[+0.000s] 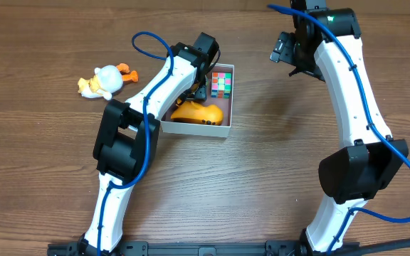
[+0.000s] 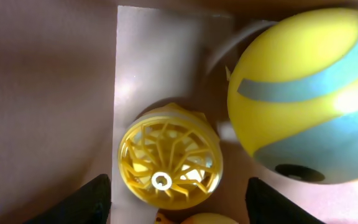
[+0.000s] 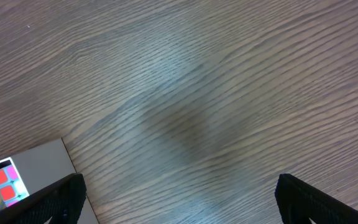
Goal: Pack container
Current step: 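Lower the coin toy into the box's left corner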
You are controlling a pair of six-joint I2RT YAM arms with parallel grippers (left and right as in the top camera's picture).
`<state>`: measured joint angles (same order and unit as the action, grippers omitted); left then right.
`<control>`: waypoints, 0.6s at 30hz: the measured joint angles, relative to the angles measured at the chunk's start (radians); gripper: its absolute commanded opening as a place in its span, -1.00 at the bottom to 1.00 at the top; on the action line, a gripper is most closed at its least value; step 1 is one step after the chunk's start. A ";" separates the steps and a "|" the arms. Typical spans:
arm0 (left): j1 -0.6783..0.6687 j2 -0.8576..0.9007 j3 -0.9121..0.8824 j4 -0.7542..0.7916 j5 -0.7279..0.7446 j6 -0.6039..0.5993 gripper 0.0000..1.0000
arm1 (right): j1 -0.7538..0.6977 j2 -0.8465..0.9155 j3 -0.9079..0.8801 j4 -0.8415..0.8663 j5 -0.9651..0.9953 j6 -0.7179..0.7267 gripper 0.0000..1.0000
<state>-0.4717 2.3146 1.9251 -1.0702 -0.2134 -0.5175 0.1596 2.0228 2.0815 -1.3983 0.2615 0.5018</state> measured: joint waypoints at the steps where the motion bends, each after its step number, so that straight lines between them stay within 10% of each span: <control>1: 0.000 0.000 0.000 -0.004 0.000 0.000 0.29 | 0.000 0.000 0.000 0.000 0.000 0.000 1.00; 18: 0.000 0.000 0.000 0.002 -0.049 0.000 -0.04 | 0.000 0.000 0.000 0.000 0.000 0.000 1.00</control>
<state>-0.4717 2.3146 1.9251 -1.0679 -0.2623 -0.5179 0.1596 2.0228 2.0815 -1.3983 0.2615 0.5014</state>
